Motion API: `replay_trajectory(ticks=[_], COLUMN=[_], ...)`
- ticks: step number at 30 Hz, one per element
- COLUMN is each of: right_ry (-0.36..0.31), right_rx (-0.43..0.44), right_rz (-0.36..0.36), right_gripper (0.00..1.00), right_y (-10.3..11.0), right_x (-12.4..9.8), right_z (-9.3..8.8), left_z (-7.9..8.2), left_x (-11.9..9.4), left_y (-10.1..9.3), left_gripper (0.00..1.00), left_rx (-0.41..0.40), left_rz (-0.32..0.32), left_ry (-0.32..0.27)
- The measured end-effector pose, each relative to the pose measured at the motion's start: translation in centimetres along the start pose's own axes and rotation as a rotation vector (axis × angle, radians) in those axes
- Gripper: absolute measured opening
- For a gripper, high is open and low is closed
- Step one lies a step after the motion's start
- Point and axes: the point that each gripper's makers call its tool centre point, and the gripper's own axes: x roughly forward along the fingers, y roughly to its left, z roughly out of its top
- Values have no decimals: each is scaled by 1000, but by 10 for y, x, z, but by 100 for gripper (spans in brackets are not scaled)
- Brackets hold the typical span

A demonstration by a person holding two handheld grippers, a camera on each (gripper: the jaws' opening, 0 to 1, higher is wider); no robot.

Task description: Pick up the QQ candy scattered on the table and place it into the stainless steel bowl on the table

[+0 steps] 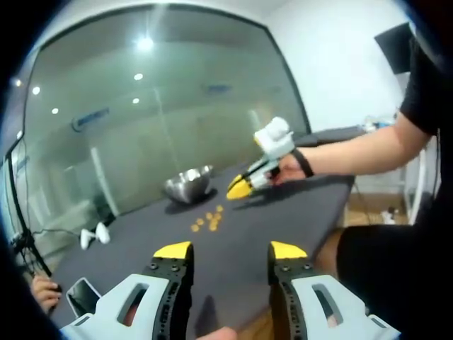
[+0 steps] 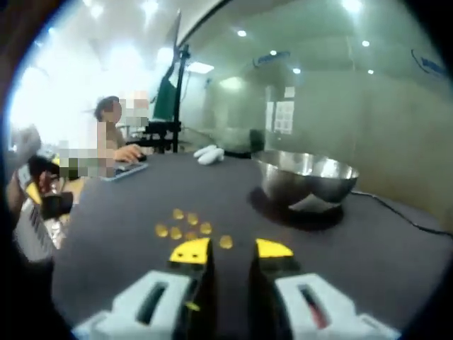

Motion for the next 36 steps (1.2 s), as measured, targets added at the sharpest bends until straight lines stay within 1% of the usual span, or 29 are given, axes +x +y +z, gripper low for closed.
replay_trajectory(ticks=[2, 3, 4, 7, 10, 14, 16, 19, 23, 24, 26, 29, 33, 35, 36], right_ry=[11, 17, 21, 29, 31, 44, 58, 64, 64, 65, 71, 71, 68, 73, 77], right_rx=[-1, 12, 20, -5, 3, -8, -16, 5, -18, -23, 3, 9, 15, 29, 35], right_rz=[5, 16, 22, 18, 21, 14, 16, 34, 54, 51, 51, 50, 44, 38, 34], right_gripper=[23, 23, 23, 23, 23, 21, 21, 18, 9, 9, 9, 9, 9, 9, 9], right_y=[3, 14, 19, 19, 18, 17, 18, 19, 24, 24, 22, 22, 23, 22, 22], right_x=[9, 8, 9, 17, 24, 29, 30, 30, 30, 30, 30, 30, 30, 29, 28], right_z=[-3, -4, -4, -4, -2, -5, -8, -9, -9, -9, -9, -9, -10, -10, -9], left_z=[0, -1, -2, -4, -4, -5, -5, -6, -5, -7, -8, -9, -7, -7, -8], left_x=[-1, -2, -2, -3, -5, -7, -7, -7, -8, -9, -9, -9, -11, -12, -12], left_y=[0, 0, 0, 1, 2, 5, 6, 5, 4, 5, 5, 4, 3, 6, 10], left_gripper=[43, 43, 43, 43, 43, 43, 43, 43, 43, 43, 43, 43, 42, 42, 42], left_rx=[-1, -1, -3, 0, -4, -8, -16, -12, -12, -13, -18, -19, -11, -17, -22], left_rz=[2, 3, 4, 6, 12, 21, 26, 27, 24, 27, 30, 27, 30, 34, 40], left_ry=[-1, 0, 3, 10, 7, 1, -2, 1, -2, 0, 2, 2, -3, -10, -12])
